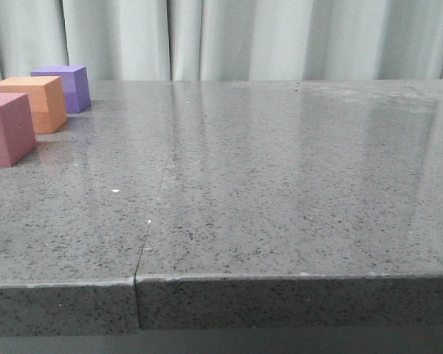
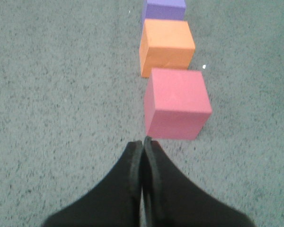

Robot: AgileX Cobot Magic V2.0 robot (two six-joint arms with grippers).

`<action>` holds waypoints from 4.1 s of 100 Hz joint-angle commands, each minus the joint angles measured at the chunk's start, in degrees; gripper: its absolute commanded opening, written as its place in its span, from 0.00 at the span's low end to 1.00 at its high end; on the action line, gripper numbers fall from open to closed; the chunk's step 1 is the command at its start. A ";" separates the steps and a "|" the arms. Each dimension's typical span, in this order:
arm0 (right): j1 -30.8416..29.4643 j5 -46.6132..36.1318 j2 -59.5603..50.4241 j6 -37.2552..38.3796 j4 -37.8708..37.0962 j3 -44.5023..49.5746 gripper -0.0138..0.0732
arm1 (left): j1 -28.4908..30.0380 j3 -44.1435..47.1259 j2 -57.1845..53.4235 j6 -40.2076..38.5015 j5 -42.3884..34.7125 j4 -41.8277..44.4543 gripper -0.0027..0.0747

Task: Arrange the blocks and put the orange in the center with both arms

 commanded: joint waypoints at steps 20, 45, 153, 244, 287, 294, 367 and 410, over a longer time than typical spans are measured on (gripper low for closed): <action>-0.05 -4.12 -0.19 -0.30 -0.22 -1.40 0.08 | 0.15 8.20 -11.21 0.05 -6.51 1.91 0.01; -0.05 -4.12 -0.19 -0.30 -0.22 -1.40 0.08 | 2.84 15.29 -18.67 12.51 -12.74 -3.75 0.01; -0.05 -4.11 -0.13 -0.30 -0.22 -1.40 0.08 | 16.70 36.85 -40.28 34.02 -36.45 -21.45 0.01; 0.33 -4.41 -0.13 -0.30 -0.39 -1.40 0.08 | 16.70 36.85 -40.28 34.02 -36.45 -21.45 0.01; -10.62 -35.92 -8.20 -0.30 -5.43 12.33 0.08 | 16.70 36.85 -40.28 34.02 -36.45 -21.45 0.01; -12.69 -36.78 -11.62 -0.30 -6.25 15.29 0.08 | 16.70 36.85 -40.28 34.02 -36.45 -21.45 0.01; -25.96 -25.64 -35.26 1.75 -9.12 27.00 0.08 | 16.70 36.75 -40.28 34.02 -36.45 -21.45 0.01; -25.96 -26.15 -35.26 1.75 -9.18 27.00 0.08 | 16.70 36.75 -40.28 34.02 -36.45 -21.45 0.01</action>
